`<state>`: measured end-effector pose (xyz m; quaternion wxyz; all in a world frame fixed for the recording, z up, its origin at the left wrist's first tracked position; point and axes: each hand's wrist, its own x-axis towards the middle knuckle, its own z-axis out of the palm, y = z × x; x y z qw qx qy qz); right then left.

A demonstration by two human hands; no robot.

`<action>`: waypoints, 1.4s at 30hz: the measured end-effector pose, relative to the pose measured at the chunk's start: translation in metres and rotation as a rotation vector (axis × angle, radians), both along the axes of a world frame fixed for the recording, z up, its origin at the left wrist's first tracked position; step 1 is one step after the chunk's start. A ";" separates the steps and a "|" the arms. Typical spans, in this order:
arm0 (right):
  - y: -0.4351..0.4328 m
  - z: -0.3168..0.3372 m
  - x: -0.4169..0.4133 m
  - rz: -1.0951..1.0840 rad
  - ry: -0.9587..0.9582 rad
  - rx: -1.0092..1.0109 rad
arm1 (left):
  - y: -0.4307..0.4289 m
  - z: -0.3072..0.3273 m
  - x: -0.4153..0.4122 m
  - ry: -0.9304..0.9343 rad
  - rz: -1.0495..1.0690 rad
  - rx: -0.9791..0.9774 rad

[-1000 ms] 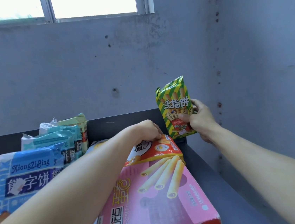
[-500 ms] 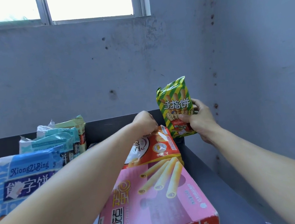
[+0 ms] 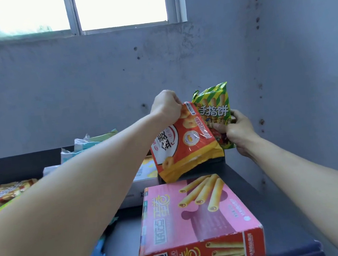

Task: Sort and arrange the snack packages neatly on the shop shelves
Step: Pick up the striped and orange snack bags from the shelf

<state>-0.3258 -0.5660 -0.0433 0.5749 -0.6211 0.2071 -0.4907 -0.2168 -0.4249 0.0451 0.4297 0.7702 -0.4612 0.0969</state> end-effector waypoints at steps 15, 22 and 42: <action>0.023 -0.006 0.013 0.139 0.085 0.053 | 0.035 -0.008 -0.011 -0.054 -0.095 0.746; 0.029 -0.012 0.019 0.182 0.141 0.051 | 0.038 -0.008 -0.003 0.293 -0.110 0.659; 0.038 -0.016 0.041 0.067 0.560 -0.153 | 0.032 -0.032 0.013 0.323 0.028 0.523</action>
